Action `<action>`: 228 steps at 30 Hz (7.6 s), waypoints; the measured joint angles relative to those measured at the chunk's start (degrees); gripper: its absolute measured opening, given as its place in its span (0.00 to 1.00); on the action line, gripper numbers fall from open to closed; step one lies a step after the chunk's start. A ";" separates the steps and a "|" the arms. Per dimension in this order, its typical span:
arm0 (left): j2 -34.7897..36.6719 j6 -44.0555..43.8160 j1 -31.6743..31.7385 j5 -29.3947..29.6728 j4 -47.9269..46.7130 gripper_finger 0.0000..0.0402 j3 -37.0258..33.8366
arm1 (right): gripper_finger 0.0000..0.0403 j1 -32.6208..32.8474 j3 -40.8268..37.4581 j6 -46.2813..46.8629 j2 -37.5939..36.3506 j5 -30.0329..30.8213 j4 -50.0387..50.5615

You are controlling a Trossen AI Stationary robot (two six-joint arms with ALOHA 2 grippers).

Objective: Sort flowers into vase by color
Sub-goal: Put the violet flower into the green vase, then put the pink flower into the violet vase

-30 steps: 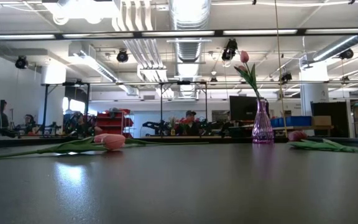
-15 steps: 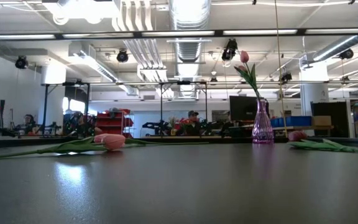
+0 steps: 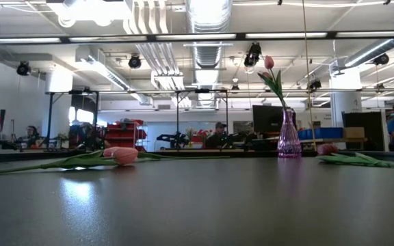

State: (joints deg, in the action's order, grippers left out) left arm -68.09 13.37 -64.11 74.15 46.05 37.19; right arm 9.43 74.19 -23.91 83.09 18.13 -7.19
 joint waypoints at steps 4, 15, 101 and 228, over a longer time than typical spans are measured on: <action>-0.23 -1.23 -1.43 0.04 -0.01 0.00 0.40 | 0.02 0.00 0.00 -0.01 -0.04 0.09 -0.01; -0.38 -5.27 -1.91 -0.09 0.06 0.00 -2.84 | 0.02 0.00 0.02 -0.05 -0.07 0.07 -0.47; 17.15 -17.10 7.49 -23.78 -25.08 0.01 -13.86 | 0.18 -6.47 1.31 7.51 10.55 -10.67 8.64; -6.12 -46.73 45.57 -53.62 -42.09 0.02 -18.55 | 0.07 -8.79 -29.59 18.44 -9.16 -4.49 -6.54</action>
State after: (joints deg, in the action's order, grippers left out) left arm -74.21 -33.36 -18.55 20.53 3.96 18.65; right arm 0.64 44.60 -5.48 73.93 13.65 -13.73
